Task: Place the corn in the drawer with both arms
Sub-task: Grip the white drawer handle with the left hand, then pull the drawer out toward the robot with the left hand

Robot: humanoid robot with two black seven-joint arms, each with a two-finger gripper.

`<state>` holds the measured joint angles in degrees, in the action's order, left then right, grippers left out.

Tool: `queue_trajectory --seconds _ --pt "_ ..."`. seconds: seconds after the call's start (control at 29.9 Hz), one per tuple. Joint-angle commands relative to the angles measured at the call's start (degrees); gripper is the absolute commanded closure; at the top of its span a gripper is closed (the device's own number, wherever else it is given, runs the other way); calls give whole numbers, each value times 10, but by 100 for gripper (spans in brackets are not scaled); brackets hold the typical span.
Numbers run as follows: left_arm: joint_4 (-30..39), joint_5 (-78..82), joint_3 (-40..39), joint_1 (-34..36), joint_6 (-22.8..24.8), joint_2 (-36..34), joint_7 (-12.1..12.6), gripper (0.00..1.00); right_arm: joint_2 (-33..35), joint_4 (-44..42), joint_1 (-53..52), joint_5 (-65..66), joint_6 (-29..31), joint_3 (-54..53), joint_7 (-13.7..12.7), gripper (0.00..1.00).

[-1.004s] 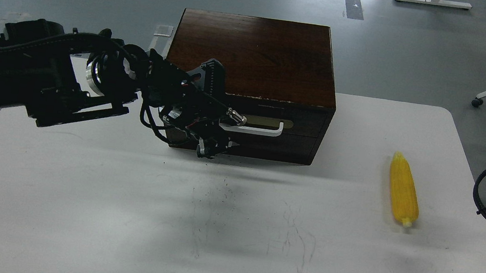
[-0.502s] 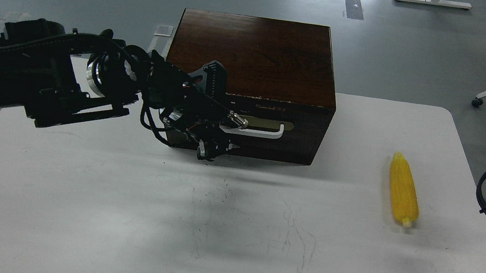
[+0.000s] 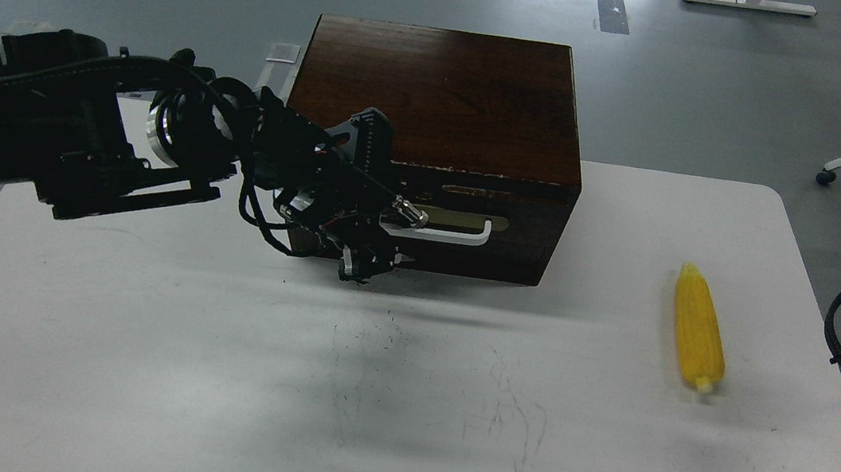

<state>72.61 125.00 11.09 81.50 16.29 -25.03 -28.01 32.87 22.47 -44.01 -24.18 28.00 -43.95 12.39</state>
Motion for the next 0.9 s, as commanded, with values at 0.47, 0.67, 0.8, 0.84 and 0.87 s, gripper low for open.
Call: queue_trajectory --seconds 0.47,0.67,0.8,0.84,0.87 --pt "18 0 12 0 1 -13 0 61 15 -1 3 -2 0 -2 1 0" --pt "23 0 12 3 1 -20 0 61 26 -1 3 -2 0 -5 3 0" --pt "31 0 12 1 1 -21 0 61 28 -12 2 -3 0 -6 3 0" --pt "37 0 12 1 1 -22 0 61 28 -18 2 -3 0 -8 4 0" --pt "41 0 12 1 1 -23 0 61 28 -23 2 -4 0 -13 4 0"
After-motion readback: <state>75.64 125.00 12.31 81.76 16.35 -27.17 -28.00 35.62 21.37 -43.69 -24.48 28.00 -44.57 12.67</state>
